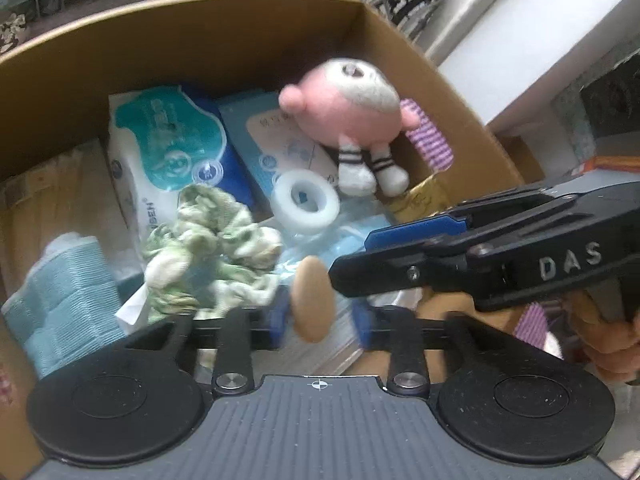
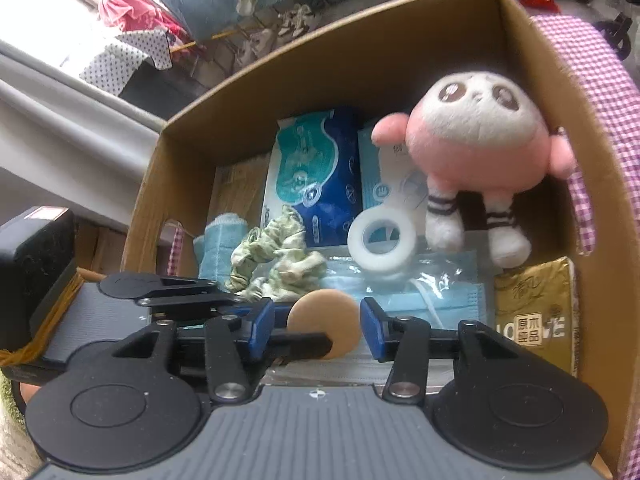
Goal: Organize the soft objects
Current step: 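Lower the sponge into the box and open the right gripper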
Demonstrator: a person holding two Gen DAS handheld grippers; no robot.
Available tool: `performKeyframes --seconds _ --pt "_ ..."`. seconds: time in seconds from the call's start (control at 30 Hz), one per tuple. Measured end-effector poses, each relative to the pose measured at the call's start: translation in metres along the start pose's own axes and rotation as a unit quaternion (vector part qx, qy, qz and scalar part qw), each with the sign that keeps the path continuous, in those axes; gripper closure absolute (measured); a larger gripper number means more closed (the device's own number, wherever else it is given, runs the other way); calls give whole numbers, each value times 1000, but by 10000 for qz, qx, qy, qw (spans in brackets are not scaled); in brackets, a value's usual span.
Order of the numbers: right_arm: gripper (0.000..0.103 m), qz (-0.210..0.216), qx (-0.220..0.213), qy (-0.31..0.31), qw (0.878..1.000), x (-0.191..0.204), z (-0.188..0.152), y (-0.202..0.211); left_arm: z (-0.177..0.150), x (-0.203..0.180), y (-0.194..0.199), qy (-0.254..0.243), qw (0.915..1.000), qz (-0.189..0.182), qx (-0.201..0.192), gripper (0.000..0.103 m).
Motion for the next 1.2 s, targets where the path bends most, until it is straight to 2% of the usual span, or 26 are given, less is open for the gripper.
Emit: performKeyframes --seconds 0.07,0.13,0.2,0.27,0.4,0.47,0.6,0.7,0.77,0.83,0.97,1.03,1.13,1.2 --pt "53 -4 -84 -46 10000 0 0 7 -1 -1 14 -2 9998 -75 -166 41" --pt "53 -42 -169 -62 9998 0 1 15 -3 -4 29 -99 9991 -30 -418 32" --pt "53 -74 -255 -61 9996 2 1 23 -6 -7 45 -177 9974 13 -691 28" --pt "53 -90 -359 -30 9993 6 0 32 -9 -10 61 -231 9954 43 -927 18" --pt "52 -79 -726 66 9973 19 -3 53 -21 -17 90 -393 9892 208 -1400 8" --pt "45 -66 -995 144 9949 26 -6 68 -28 -22 103 -473 9853 238 -1626 5" --pt "39 -161 -1576 336 9868 44 -18 99 -43 -25 125 -404 9761 271 -2117 0" --pt "23 -226 -2117 480 9759 59 -34 122 -58 -26 139 -271 9694 486 -2389 0" --pt "1 -280 -2465 600 9669 68 -46 134 -68 -29 146 -207 9647 658 -2542 0" --pt "0 -386 -2787 722 9569 76 -60 143 -80 -31 154 -112 9583 840 -2728 0" --pt "0 -961 -3058 835 9436 86 -78 148 -99 -35 162 132 9438 1294 -3039 0" --pt "0 -1366 -3126 896 9357 90 -84 148 -105 -36 164 185 9327 1616 -3218 0" --pt "0 -2100 -3152 1044 9196 96 -87 146 -108 -39 162 434 9161 2158 -3352 0" --pt "0 -2526 -3184 1132 9067 100 -88 145 -108 -40 159 562 9107 2237 -3427 0"
Point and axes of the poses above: each gripper's, at about its wrist camera, not at the fingertips, and y roughly against the way its jaws point, x to its left, z to its top, the point moved 4 cm from there along -y, roughly the way its jaws point, and after that the axes turned 12 degrees about y, right-handed, at the moved point
